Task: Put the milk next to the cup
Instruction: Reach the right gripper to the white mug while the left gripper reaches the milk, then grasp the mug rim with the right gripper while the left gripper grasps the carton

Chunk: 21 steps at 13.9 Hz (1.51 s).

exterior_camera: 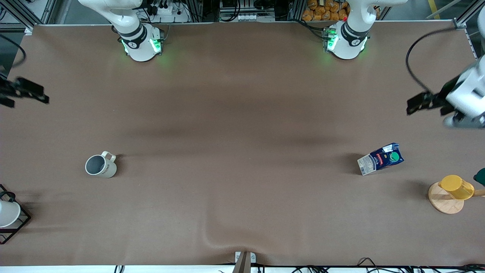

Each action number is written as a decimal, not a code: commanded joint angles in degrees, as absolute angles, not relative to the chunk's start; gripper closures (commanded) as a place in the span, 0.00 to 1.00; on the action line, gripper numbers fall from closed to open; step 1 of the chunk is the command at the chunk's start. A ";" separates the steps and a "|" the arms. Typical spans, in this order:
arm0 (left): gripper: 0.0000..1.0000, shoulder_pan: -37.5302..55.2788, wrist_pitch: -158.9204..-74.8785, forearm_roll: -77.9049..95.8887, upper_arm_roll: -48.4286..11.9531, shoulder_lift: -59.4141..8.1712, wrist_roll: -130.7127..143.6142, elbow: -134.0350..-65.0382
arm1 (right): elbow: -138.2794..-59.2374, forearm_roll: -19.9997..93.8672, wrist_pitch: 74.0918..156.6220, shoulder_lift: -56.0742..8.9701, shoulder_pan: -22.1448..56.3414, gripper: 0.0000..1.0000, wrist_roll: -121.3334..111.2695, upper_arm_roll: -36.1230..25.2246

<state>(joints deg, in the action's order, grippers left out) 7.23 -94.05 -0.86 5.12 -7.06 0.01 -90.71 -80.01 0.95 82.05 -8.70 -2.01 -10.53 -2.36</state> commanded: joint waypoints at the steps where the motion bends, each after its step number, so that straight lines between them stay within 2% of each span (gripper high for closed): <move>1: 0.00 6.69 -100.87 -1.23 4.83 -12.71 2.27 -91.84 | -79.37 -0.09 86.12 -15.27 -2.46 0.00 -10.46 -2.29; 3: 0.00 5.28 -104.05 -0.88 4.83 -16.51 2.90 -92.02 | -79.45 -0.09 90.68 -19.84 -2.72 0.00 -10.55 -2.29; 6: 0.00 6.06 -104.67 -0.97 4.83 -18.80 8.41 -91.85 | -79.45 -0.78 96.49 -25.30 -2.11 0.00 -10.55 -2.37; 9: 0.00 5.98 -107.83 -1.05 4.83 -22.32 11.34 -91.85 | -79.71 -0.36 102.90 -31.00 -4.73 0.00 -11.42 -2.37; 12: 0.00 5.63 -108.37 -0.88 4.83 -23.46 11.43 -91.76 | -82.70 0.35 106.69 -31.82 -5.36 0.00 -12.92 -2.37; 16: 0.00 5.63 -108.63 -1.14 4.83 -23.99 11.60 -91.93 | -82.79 5.26 109.24 -34.53 -5.71 0.00 -12.66 -2.37; 21: 0.00 4.48 -108.63 -1.14 4.92 -25.66 11.60 -92.11 | -82.79 4.39 111.62 -36.73 -6.67 0.00 -21.43 -2.46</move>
